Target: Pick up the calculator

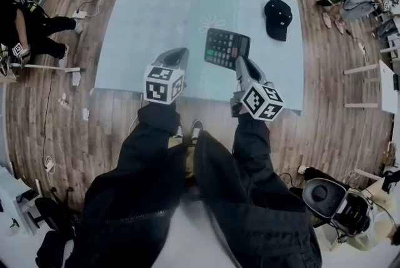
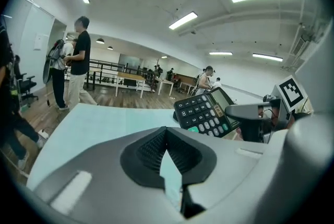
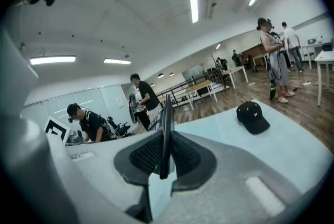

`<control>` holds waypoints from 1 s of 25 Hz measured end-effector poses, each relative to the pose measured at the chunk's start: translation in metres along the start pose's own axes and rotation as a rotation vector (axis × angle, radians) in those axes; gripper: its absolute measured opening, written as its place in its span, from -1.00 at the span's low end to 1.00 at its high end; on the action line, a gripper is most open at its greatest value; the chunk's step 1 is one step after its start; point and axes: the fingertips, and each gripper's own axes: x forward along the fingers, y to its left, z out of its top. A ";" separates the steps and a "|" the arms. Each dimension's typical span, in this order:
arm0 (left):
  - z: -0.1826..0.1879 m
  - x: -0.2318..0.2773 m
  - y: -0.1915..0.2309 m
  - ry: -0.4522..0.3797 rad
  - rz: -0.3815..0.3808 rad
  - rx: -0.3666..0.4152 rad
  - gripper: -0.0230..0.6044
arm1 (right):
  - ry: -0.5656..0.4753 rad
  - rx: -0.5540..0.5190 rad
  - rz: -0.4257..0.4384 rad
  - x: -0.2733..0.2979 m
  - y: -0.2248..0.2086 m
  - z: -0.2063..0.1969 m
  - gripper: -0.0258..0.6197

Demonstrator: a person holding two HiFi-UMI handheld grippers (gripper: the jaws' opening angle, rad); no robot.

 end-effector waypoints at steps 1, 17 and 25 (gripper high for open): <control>0.014 -0.003 -0.002 -0.029 0.000 0.008 -0.94 | -0.031 -0.006 0.005 -0.004 0.005 0.013 -0.77; 0.143 -0.074 -0.036 -0.321 -0.008 0.118 -0.94 | -0.366 -0.139 0.058 -0.058 0.079 0.134 -0.77; 0.185 -0.091 -0.038 -0.416 0.000 0.169 -0.94 | -0.467 -0.203 0.072 -0.069 0.098 0.174 -0.77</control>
